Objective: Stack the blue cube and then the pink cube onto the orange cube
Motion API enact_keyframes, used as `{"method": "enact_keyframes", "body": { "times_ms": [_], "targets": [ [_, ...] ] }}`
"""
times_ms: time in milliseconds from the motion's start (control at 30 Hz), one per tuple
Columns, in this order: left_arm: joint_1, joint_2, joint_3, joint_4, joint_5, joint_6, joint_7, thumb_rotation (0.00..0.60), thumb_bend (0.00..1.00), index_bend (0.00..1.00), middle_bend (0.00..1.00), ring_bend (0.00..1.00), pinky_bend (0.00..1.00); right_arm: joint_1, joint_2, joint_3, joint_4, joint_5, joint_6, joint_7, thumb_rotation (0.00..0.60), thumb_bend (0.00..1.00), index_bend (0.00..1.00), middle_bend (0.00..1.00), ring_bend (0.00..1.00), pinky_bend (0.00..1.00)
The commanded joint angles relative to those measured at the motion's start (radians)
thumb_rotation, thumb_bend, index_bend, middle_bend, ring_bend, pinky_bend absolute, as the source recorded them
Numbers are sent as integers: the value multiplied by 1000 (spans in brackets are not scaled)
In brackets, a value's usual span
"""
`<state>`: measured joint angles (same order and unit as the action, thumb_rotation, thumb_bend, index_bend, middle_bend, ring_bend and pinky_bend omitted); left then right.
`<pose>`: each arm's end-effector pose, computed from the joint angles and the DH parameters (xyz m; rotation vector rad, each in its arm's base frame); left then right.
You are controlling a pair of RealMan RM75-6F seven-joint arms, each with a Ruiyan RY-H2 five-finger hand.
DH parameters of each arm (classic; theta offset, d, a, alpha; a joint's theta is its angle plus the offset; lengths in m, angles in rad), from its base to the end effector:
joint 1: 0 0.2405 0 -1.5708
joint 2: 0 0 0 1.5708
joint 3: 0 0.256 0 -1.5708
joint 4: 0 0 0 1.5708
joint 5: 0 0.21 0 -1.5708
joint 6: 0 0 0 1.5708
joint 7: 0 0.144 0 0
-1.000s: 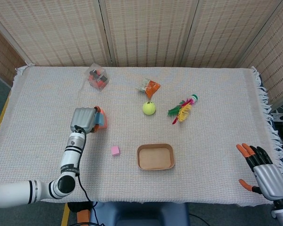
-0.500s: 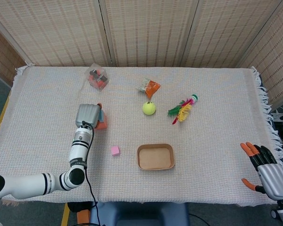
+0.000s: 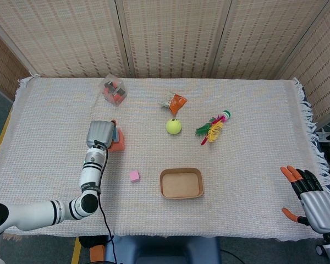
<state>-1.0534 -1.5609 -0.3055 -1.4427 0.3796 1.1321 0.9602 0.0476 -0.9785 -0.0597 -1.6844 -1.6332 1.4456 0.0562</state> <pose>-0.0980 0.4194 0.0174 -1.6046 -0.8044 -0.5535 -0.3075 -0.1437 0.1702 1.5507 -0.9849 0.8288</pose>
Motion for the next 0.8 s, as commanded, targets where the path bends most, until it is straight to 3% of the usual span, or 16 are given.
{"method": "enact_keyframes", "body": {
  "times_ms": [33,467,633,800],
  "targets": [
    [1,2,2,7,-1,-6,-5,600,338,489,1000,1000,1000,1,-1,0,-1,1,-3,-4,600,99,0,0,0,0],
    [-5,17,1,-15,-15,-33,-34,600,334,185,1000,1000,1000,3,-6,2,-5,8,-12,-19,600,99,0,0,0,0],
    [-6,23,3,-35,0,-27,-47,600,334,133,1000,1000,1000,3,-5,2,-6,7,-12,-18,600,98,0,0,0,0],
    [23,69,22,-145,75,3,-86,600,335,125,1000,1000,1000,2,-3,3,-4,7,-8,-14,600,99,0,0,0,0]
  ]
}}
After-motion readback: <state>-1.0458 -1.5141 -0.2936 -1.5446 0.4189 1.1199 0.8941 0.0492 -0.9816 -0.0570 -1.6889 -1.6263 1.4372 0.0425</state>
